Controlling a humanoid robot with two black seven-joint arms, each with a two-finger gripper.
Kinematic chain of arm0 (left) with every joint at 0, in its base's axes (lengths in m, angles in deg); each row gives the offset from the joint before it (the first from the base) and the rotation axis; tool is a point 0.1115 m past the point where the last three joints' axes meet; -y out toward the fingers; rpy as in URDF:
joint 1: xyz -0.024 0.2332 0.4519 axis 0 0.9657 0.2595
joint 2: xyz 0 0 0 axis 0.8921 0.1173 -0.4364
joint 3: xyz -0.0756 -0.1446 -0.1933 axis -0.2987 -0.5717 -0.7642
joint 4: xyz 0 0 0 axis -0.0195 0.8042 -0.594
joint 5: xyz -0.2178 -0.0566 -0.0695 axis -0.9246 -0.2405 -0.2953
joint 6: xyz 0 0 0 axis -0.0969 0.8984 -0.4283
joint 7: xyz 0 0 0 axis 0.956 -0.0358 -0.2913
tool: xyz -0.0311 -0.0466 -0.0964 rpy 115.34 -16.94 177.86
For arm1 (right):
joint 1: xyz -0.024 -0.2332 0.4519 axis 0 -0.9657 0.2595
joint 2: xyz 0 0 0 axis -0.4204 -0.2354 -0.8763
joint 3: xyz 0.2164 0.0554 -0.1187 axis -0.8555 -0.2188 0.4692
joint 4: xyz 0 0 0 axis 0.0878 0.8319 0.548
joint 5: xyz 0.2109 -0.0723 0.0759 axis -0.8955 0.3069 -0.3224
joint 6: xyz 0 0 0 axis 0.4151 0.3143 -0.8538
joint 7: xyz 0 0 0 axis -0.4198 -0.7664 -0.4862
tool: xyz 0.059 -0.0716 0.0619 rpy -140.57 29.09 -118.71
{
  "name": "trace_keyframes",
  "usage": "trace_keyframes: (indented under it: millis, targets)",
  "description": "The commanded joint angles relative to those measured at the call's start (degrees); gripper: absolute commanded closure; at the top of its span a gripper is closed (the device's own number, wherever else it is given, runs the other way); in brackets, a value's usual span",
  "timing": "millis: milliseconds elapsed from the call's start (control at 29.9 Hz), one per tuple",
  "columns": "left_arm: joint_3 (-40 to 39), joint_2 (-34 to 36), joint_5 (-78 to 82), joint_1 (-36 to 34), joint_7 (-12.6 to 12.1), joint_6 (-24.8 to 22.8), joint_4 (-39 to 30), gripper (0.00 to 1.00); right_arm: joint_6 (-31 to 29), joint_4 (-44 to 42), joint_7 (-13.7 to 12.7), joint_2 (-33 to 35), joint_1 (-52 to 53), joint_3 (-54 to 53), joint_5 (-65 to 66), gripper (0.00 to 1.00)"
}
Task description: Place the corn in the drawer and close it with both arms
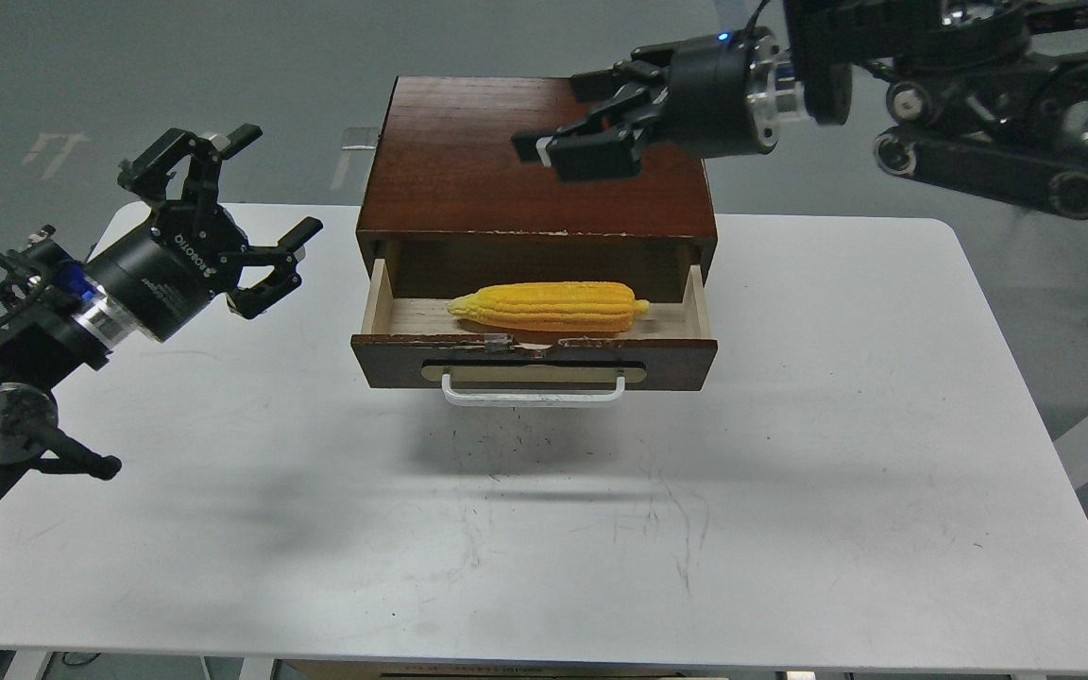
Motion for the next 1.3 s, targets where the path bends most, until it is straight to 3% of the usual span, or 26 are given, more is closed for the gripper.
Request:
trace_keyframes:
  millis: [0,134,401,601,835,869,969,1036,1103,1270]
  targets:
    - [0.0,-0.8,0.0,0.0,0.0,0.0,0.2,0.00,0.3,0.9,0.0,6.2,-5.3,-3.6,-8.3,0.04]
    - [0.1,-1.3,0.0,0.0,0.0,0.0,0.2,0.00,0.3,3.8,0.0,14.7,-20.6,-17.7,-19.9,0.04]
    - [0.3,-1.3,0.0,0.0,0.1,-0.3,0.5,0.00,0.3,2.2,0.0,16.5,-49.0,-41.3,-33.5,0.04]
    - [-0.3,-0.8,0.0,-1.0,0.0,-0.6,7.0,0.00,-0.1,-0.2,0.0,15.0,-59.4,-46.8,-39.8,0.03]
    - [-0.4,-0.8,-0.4,-3.3,0.3,-0.6,12.5,0.00,-3.2,-1.3,0.0,14.8,-63.5,-46.8,-47.2,0.03]
    - [-0.6,-0.8,-0.5,-3.3,0.6,-0.6,12.5,0.00,-3.3,-1.5,0.0,14.7,-63.9,-46.7,-47.2,0.03]
    - [-2.3,0.1,0.1,-3.4,6.7,-0.6,12.0,0.00,-3.4,-2.7,0.0,13.7,-64.7,-46.7,-47.2,0.03]
    - [-2.2,1.7,1.3,-5.1,9.5,-0.6,10.7,0.00,-3.4,-3.1,0.0,13.5,-64.7,-46.6,-47.1,0.02]
    - [-2.1,2.4,3.6,-6.3,10.1,-0.6,8.2,0.00,-3.4,-3.6,0.0,13.5,-64.9,-46.6,-47.1,0.02]
    - [-2.5,3.8,21.2,-7.7,10.9,-0.6,-6.4,0.00,-3.6,-4.7,0.0,13.2,-65.2,-46.6,-47.2,0.02]
